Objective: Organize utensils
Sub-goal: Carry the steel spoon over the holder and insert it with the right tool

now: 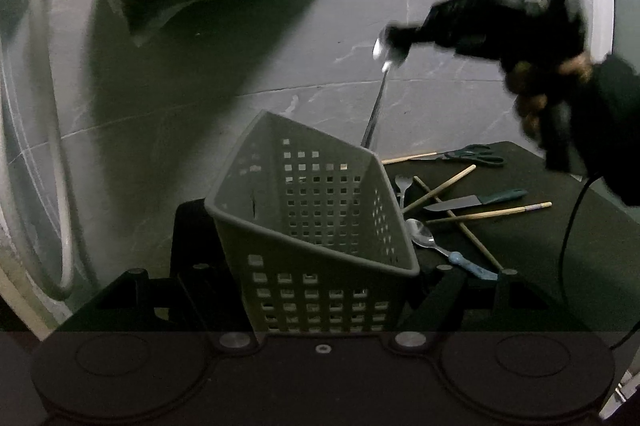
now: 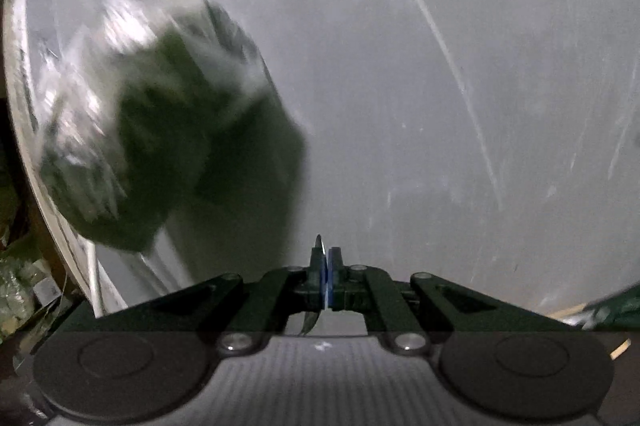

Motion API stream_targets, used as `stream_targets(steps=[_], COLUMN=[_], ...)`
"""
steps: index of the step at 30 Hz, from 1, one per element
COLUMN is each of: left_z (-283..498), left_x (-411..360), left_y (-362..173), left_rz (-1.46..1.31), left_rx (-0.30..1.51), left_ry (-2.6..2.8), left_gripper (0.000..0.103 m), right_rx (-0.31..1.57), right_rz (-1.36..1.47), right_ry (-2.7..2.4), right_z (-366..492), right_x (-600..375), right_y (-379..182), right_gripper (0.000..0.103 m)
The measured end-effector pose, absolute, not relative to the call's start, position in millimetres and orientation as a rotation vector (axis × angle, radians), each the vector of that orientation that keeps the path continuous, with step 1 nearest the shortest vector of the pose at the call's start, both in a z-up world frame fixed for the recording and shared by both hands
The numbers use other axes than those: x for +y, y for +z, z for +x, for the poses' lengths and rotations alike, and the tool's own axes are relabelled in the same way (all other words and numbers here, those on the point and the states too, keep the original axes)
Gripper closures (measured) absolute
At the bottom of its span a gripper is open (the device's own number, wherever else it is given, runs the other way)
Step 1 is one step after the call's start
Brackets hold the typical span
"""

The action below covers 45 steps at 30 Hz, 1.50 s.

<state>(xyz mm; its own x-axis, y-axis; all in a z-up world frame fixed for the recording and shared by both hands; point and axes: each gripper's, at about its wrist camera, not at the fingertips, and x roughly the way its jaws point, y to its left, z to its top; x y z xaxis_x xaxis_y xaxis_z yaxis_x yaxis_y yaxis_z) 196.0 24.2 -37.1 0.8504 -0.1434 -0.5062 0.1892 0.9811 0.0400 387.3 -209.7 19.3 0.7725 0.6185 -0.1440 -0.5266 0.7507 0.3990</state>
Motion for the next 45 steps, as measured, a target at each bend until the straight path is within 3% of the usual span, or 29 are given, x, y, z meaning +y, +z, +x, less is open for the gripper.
stream_targets(steps=[16, 35, 45], left_z=[185.1, 187.1, 186.2], left_x=[35.1, 38.0, 38.4], left_y=[-38.9, -38.3, -38.4], left_rz=[0.113, 0.122, 0.125], left_rx=[0.513, 0.514, 0.515], left_ry=[-0.26, -0.282, -0.283], left_gripper=[0.027, 0.027, 0.027], right_rx=[0.075, 0.072, 0.169], right_rz=[0.192, -0.221, -0.234], right_ry=[0.639, 0.683, 0.721], right_z=[274.3, 223.2, 225.4], right_x=[-191.8, -111.4, -104.9], right_y=[79.3, 20.1, 3.4], right_gripper=[0.102, 0.102, 0.101])
